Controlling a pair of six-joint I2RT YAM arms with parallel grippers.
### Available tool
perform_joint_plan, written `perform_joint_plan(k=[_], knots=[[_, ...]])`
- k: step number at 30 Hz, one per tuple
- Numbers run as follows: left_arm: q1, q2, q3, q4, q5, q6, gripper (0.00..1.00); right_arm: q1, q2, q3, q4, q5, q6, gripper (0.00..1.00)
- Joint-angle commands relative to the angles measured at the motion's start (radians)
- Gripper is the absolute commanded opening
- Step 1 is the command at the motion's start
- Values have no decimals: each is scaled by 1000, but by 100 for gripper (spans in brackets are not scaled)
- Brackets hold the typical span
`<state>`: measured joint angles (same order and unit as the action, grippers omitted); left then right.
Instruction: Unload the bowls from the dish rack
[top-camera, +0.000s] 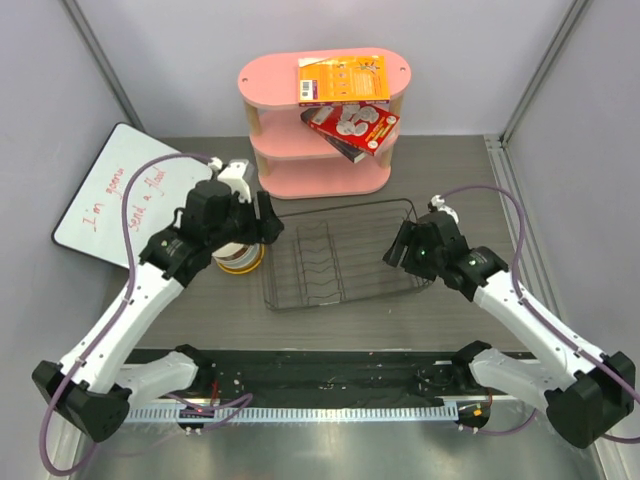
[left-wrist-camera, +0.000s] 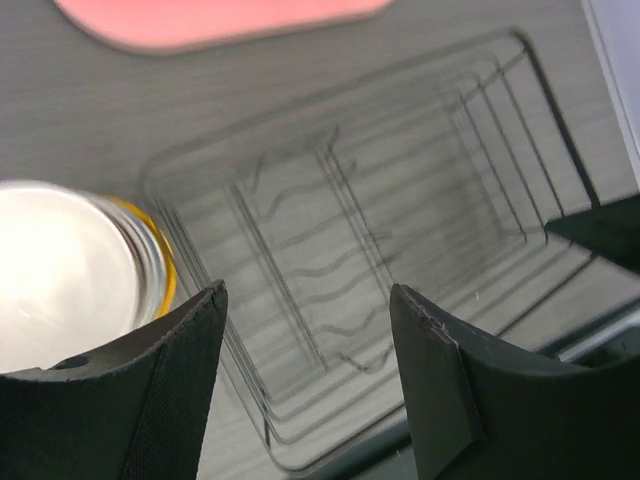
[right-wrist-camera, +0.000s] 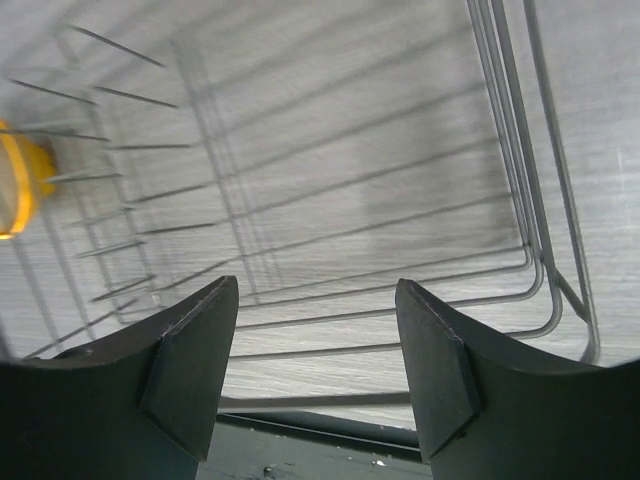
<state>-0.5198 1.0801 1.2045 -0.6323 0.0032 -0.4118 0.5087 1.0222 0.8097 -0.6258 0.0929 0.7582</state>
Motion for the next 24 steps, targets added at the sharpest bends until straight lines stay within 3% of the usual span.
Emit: perform_joint_plan(k=[1, 7, 10, 19, 24], knots=[[-9, -100, -137, 48, 103, -70, 68, 2, -65, 107, -15, 28, -57, 70], [-9, -275, -243, 23, 93, -88, 69, -2, -27, 242, -198, 330, -98, 75], [-9, -286, -267, -20, 144, -97, 68, -7, 42, 279, -271, 386, -94, 77], [-14, -250, -384, 23, 188, -185, 67, -56, 222, 240, -258, 452, -105, 78], [-51, -197, -385, 28, 152, -190, 67, -75, 208, 165, -192, 421, -102, 75]])
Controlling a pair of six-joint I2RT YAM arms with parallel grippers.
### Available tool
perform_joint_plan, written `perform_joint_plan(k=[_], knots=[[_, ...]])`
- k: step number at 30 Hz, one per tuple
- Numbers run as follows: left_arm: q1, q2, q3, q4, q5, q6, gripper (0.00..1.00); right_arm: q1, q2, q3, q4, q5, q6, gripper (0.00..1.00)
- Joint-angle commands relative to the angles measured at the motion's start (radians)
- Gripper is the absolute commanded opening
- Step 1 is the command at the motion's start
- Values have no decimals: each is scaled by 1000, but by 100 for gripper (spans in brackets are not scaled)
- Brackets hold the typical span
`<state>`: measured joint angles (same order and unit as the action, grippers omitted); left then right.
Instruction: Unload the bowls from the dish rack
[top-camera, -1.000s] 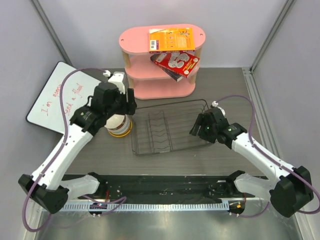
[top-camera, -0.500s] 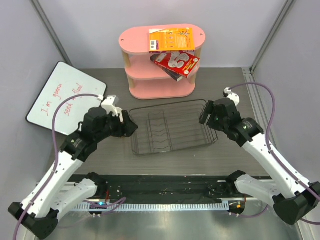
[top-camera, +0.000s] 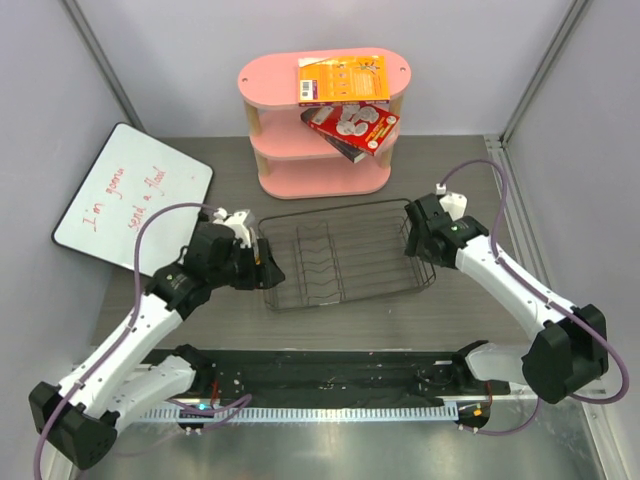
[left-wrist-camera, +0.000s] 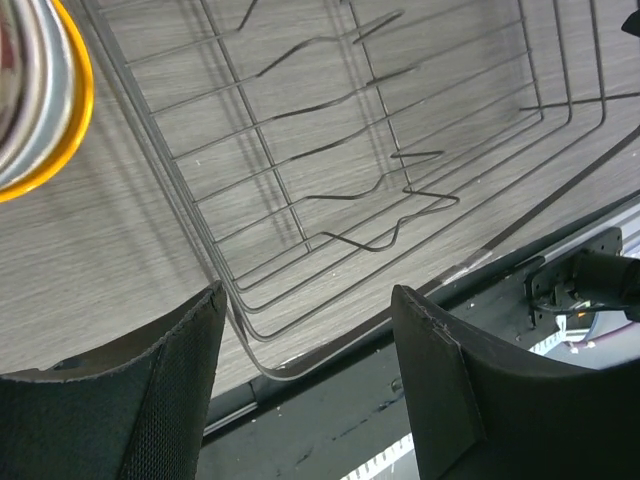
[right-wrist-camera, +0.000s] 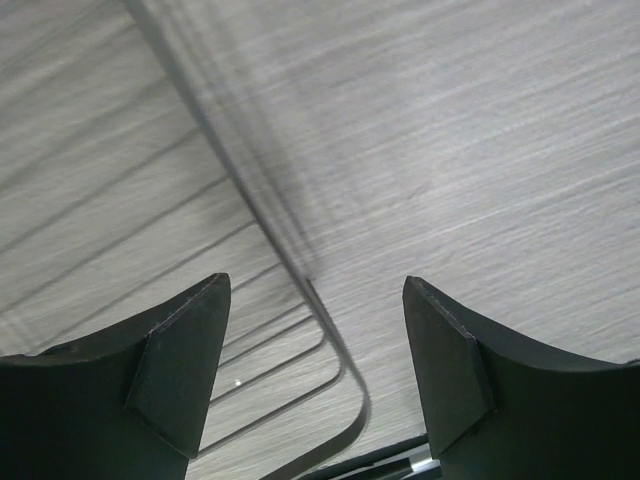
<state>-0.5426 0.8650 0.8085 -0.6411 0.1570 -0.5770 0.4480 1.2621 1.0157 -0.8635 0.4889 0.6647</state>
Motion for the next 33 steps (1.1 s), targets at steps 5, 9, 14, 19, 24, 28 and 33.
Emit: perform_joint_plan(k=[5, 9, 14, 19, 24, 28, 33], knots=[[-111, 103, 0, 64, -105, -69, 67, -32, -13, -88, 78, 1, -14, 69], [-140, 150, -23, 104, -118, -116, 66, -37, -13, -108, 104, -13, -16, 60], [-172, 169, 7, 41, -204, -101, 71, -45, -7, -120, 123, -52, -17, 66], [-194, 118, 87, -66, -298, -83, 73, -46, -1, -135, 144, -75, -20, 71], [-195, 134, 144, -163, -358, -76, 72, -46, 3, -164, 167, -101, -8, 59], [-195, 176, 113, -175, -367, -81, 72, -46, 3, -195, 187, -124, 6, 52], [-195, 223, 51, -132, -364, -104, 71, -46, -1, -215, 193, -144, 7, 42]])
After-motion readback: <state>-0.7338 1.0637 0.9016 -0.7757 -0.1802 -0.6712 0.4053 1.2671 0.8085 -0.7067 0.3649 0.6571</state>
